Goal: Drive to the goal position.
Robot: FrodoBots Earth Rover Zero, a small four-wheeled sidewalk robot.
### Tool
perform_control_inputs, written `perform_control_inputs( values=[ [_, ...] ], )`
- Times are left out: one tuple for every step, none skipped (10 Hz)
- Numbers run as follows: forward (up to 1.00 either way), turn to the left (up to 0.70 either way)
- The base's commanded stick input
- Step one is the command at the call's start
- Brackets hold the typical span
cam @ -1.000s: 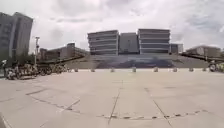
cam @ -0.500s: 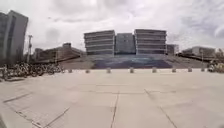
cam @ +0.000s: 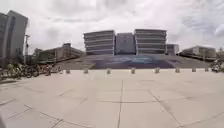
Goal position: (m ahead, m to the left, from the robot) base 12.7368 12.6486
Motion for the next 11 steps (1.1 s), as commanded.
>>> perform_control_inputs(
  values=[
    [1.0,0.0],
    [1.0,0.0],
    [1.0,0.0],
    [1.0,0.0],
    [1.0,0.0],
    [1.0,0.0],
    [1.0,0.0],
    [1.0,0.0],
    [1.0,0.0],
    [1.0,0.0],
    [1.0,0.0]
  ],
)
